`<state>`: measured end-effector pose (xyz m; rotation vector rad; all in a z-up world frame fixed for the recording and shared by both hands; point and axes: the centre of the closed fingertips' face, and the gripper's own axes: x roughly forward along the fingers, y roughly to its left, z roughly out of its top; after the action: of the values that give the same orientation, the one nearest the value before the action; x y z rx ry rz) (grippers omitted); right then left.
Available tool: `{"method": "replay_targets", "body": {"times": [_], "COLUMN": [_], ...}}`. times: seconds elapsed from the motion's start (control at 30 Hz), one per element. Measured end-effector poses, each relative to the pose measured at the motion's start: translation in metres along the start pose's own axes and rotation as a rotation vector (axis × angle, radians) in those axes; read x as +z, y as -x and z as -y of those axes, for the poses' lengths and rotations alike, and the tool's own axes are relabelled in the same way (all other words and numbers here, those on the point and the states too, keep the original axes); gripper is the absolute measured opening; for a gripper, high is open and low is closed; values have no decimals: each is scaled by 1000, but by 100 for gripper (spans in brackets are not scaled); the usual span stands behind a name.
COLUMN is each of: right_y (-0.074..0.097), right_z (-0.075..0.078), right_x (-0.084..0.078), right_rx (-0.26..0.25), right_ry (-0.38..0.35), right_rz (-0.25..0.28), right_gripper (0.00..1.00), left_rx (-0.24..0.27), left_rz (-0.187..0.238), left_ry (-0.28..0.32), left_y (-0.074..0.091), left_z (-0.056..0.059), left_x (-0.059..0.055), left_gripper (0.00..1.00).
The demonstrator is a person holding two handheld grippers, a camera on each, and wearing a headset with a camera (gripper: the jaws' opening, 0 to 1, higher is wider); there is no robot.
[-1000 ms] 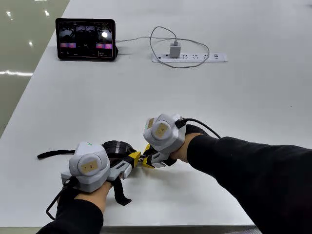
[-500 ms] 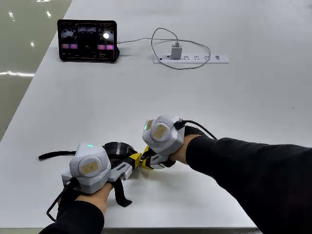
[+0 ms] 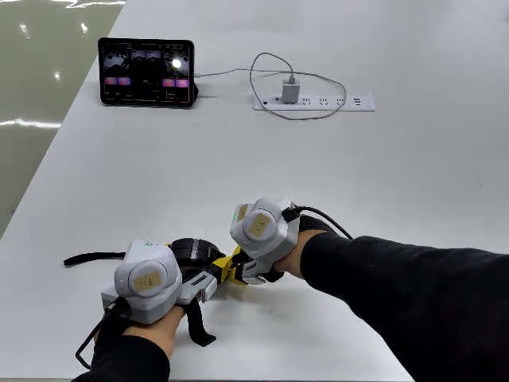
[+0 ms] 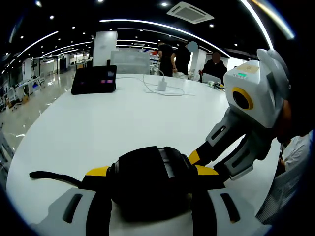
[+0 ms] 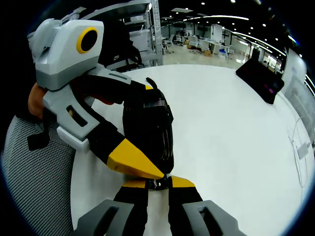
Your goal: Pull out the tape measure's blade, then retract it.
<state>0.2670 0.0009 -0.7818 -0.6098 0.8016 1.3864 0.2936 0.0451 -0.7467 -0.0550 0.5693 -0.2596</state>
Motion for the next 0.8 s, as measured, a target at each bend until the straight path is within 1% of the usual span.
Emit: {"method": "replay_targets", "body": {"times": [0.23,0.3,0.43,0.47,0.5,0.6,0.67,0.7,0.77,0.8], "right_y": [0,0,1,1,1,3,6,7,9,11], "right_z": [0,0,5,6,6,5,4,4,2,-1], "right_x": [0,0,0,0,0,-1,-3,-5,-7,-9], "right_rx": [-7,-12,-46,-54,-53,-57,-58,-59,-56,-46], "right_ry": [26,23,30,37,36,40,37,38,44,52], "right_rz": [-5,-4,-5,-4,-4,-6,-8,-9,-14,-17], "right_gripper": [12,13,18,19,20,20,21,21,21,20], "left_rx": [5,5,6,8,8,4,-5,-10,-11,-12], "left_rz": [2,-1,-7,-3,-1,-10,-17,-24,-26,-32], "left_ry": [-9,-16,-59,-81,-94,-94,-105,-127,-121,-113], "left_y": [0,0,0,0,-1,0,0,0,0,0], "left_z": [1,1,2,2,2,2,2,2,2,2], "left_x": [1,1,0,2,2,1,1,-1,-1,-2], "left_gripper": [62,62,62,62,62,62,62,62,62,62]}}
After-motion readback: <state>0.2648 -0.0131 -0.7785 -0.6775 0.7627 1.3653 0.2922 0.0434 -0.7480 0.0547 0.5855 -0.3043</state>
